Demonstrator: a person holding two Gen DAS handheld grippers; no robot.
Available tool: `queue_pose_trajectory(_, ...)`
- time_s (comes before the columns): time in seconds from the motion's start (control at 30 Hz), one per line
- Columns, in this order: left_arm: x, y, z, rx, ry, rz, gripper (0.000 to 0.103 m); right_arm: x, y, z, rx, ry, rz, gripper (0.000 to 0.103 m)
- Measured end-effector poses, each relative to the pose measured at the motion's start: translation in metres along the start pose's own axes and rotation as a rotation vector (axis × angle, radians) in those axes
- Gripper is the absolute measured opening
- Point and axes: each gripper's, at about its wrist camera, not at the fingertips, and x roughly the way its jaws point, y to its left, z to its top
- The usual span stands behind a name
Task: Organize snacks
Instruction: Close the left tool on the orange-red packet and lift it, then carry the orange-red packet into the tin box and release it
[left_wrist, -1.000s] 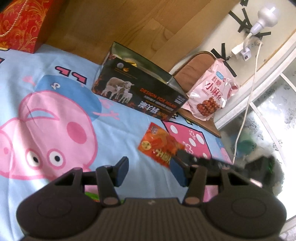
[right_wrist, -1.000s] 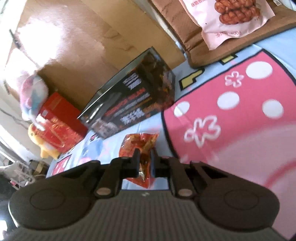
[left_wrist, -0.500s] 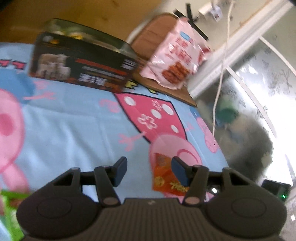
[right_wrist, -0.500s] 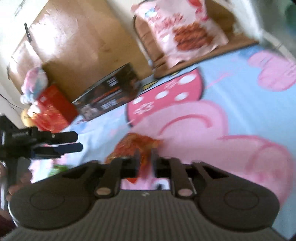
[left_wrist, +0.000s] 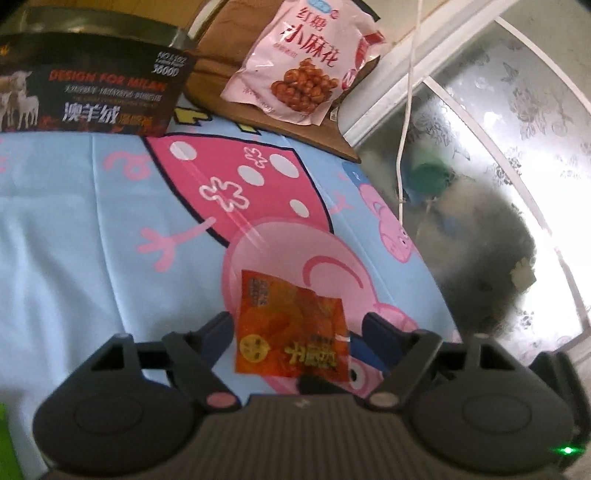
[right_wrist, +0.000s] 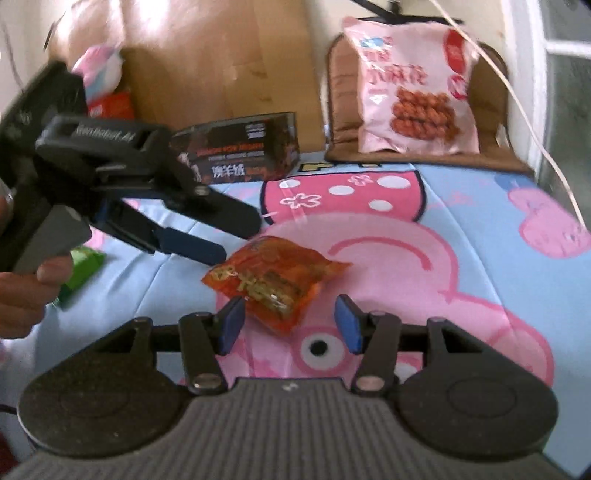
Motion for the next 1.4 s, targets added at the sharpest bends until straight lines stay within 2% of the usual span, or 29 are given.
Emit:
queue_pose_trajectory(0.07, 0.0, -0.008, -0.003, 0.048, -0.016, 0.061, 0.066, 0.004, 0.004, 0.003, -0.018, -0.007, -0.035, 0.046)
queue_pose_trajectory(0.13, 0.0, -0.012, -0.007, 0.085, -0.032, 0.103, 0.057, 0.006, 0.004, 0.005, -0.001, -0.014, -0.049, 0.043)
queue_pose_trajectory(0.2, -0.002, -0.014, -0.009, 0.099, -0.044, 0.122, 0.051, 0.007, 0.002, 0.007, 0.026, -0.016, -0.039, 0.042)
queue_pose_trajectory(0.23, -0.003, -0.014, -0.009, 0.096, -0.046, 0.119, 0.046, 0.008, 0.005, 0.008, 0.031, -0.019, -0.03, 0.042)
queue_pose_trajectory(0.27, -0.004, -0.012, -0.009, 0.083, -0.047, 0.107, 0.046, 0.009, 0.009, 0.01, 0.03, -0.022, -0.022, 0.041)
queue_pose_trajectory(0.4, -0.019, -0.009, -0.006, 0.06, -0.1, 0.115, 0.046, 0.013, 0.027, 0.018, -0.027, -0.05, -0.023, 0.041)
queue_pose_trajectory(0.53, -0.046, 0.004, 0.003, 0.013, -0.172, 0.107, 0.046, 0.019, 0.033, 0.037, -0.023, -0.076, 0.039, 0.041)
queue_pose_trajectory(0.63, -0.066, 0.011, 0.017, 0.012, -0.231, 0.127, 0.046, 0.028, 0.043, 0.055, -0.049, -0.113, 0.069, 0.041)
queue_pose_trajectory(0.9, -0.102, 0.042, 0.094, -0.008, -0.351, 0.154, 0.046, 0.07, 0.064, 0.123, -0.089, -0.201, 0.12, 0.041)
queue_pose_trajectory(1.1, -0.091, 0.079, 0.152, -0.054, -0.384, 0.192, 0.046, 0.123, 0.053, 0.169, -0.041, -0.207, 0.158, 0.041)
queue_pose_trajectory(1.17, -0.08, 0.092, 0.165, -0.055, -0.398, 0.225, 0.05, 0.143, 0.053, 0.175, -0.034, -0.204, 0.153, 0.041)
queue_pose_trajectory(1.23, -0.067, 0.107, 0.173, -0.073, -0.416, 0.261, 0.072, 0.163, 0.055, 0.177, -0.045, -0.205, 0.136, 0.048)
queue_pose_trajectory(1.27, -0.062, 0.115, 0.176, -0.093, -0.411, 0.273, 0.072, 0.173, 0.055, 0.176, -0.055, -0.199, 0.112, 0.051)
queue_pose_trajectory(1.33, -0.063, 0.126, 0.176, -0.137, -0.402, 0.251, 0.07, 0.183, 0.051, 0.175, -0.042, -0.18, 0.046, 0.054)
queue_pose_trajectory(1.4, -0.077, 0.128, 0.168, -0.154, -0.433, 0.206, 0.07, 0.171, 0.038, 0.171, 0.03, -0.188, 0.076, 0.054)
